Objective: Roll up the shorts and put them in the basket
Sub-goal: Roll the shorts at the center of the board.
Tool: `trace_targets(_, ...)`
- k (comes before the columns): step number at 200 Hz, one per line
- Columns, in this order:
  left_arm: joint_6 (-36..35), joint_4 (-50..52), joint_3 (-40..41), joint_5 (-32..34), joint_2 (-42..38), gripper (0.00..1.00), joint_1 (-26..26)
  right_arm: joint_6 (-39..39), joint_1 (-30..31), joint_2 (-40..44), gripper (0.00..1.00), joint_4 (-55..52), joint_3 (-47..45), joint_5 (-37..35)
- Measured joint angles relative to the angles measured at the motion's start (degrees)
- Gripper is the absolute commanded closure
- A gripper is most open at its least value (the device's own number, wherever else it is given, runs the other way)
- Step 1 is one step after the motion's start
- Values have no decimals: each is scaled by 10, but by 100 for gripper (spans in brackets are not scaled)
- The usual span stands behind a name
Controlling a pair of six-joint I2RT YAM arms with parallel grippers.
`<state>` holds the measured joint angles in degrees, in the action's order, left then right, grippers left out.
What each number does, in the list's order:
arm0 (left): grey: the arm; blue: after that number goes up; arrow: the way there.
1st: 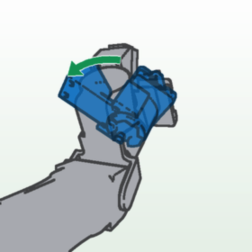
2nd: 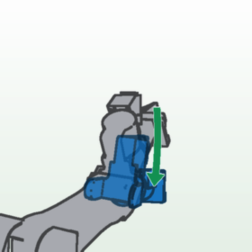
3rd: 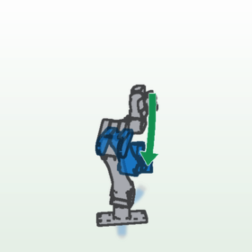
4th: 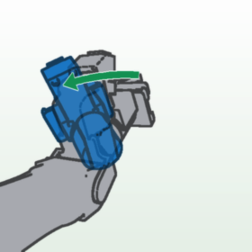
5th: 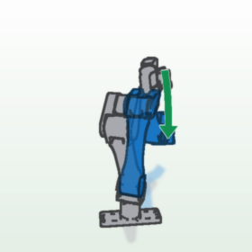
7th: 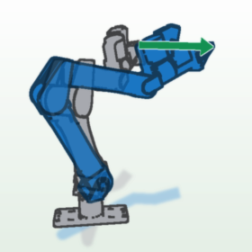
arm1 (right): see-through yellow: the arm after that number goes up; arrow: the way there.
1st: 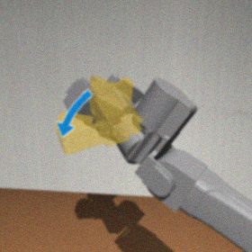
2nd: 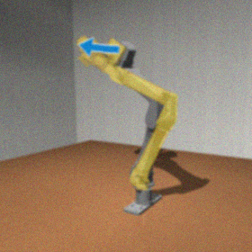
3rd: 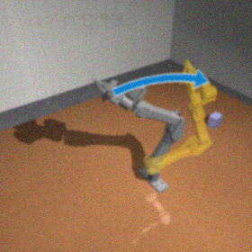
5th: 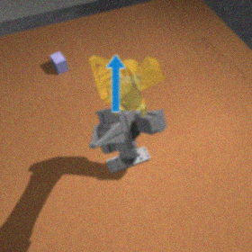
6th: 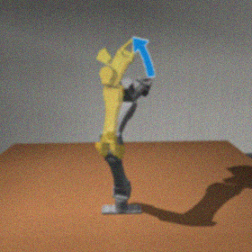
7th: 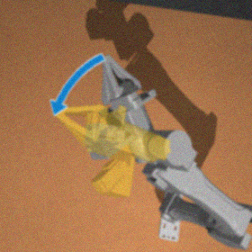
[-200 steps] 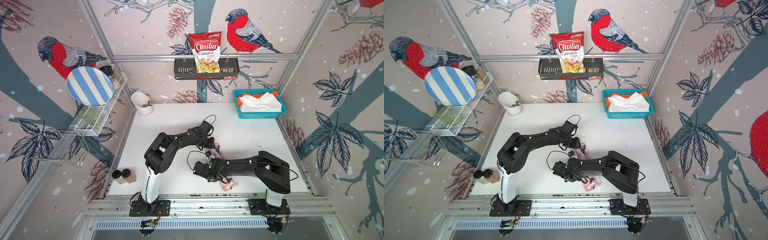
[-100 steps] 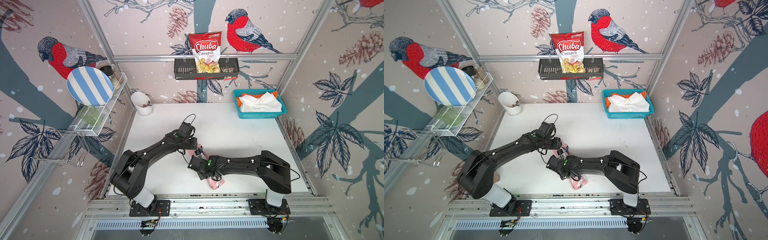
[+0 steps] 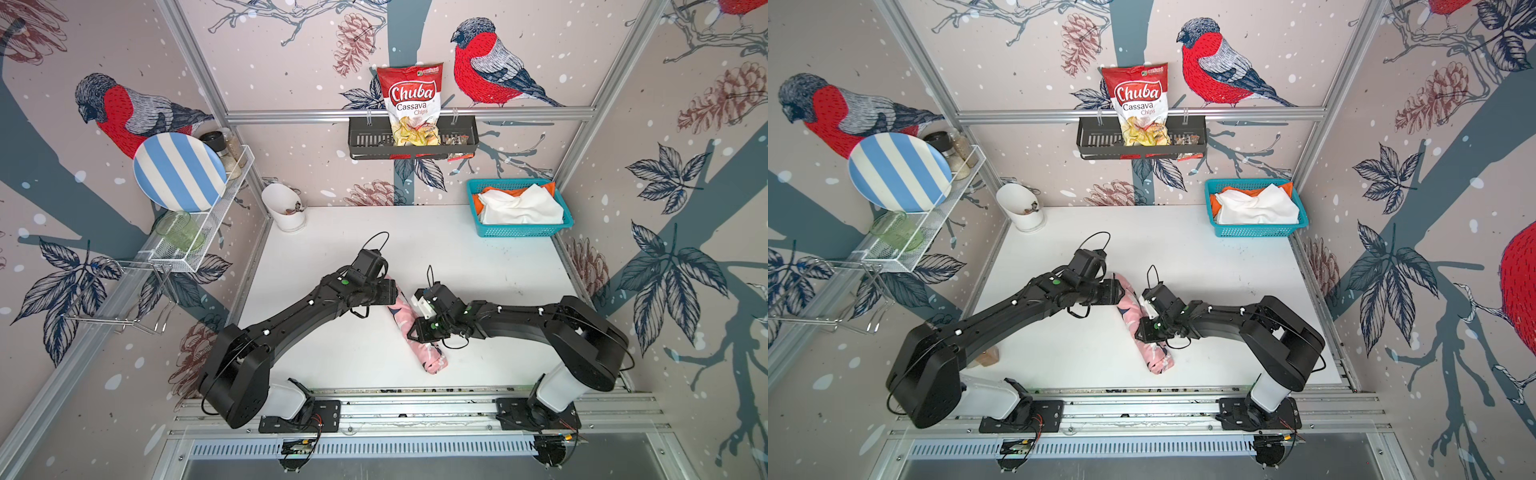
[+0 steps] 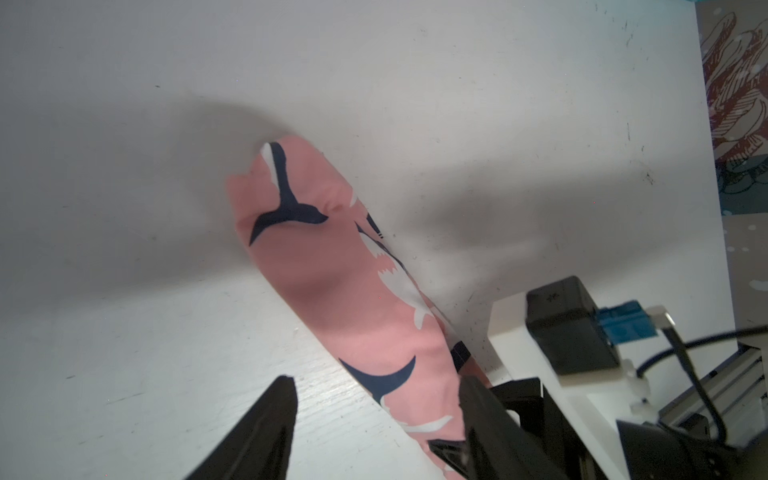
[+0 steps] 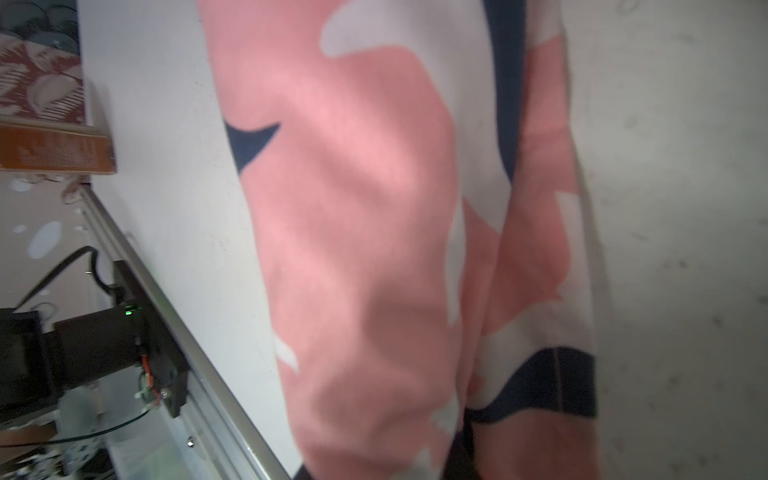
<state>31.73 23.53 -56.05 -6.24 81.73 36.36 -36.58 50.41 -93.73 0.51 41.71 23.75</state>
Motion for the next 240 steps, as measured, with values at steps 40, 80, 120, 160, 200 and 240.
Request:
trace_targets(40, 10, -12, -50, -12, 67, 39, 26, -12, -94, -4, 73, 110, -78, 144)
trace_targets(80, 7, -19, -100, -19, 157, 47, 28, -8, -136, -17, 58, 130, -93, 205)
trace_targets(120, -12, -20, -141, -26, 245, 51, 28, 20, -136, 15, 45, 57, -76, 171)
trace_targets(160, -28, -23, -159, -34, 281, 52, 24, 49, -124, 117, 30, -120, -22, 10)
trace_targets(200, -37, -23, -181, -47, 306, 52, 21, 65, -69, 182, 48, -271, 54, -127)
trace_targets(240, -43, -22, -191, -57, 313, 52, 21, 51, 12, 215, 76, -318, 55, -162)
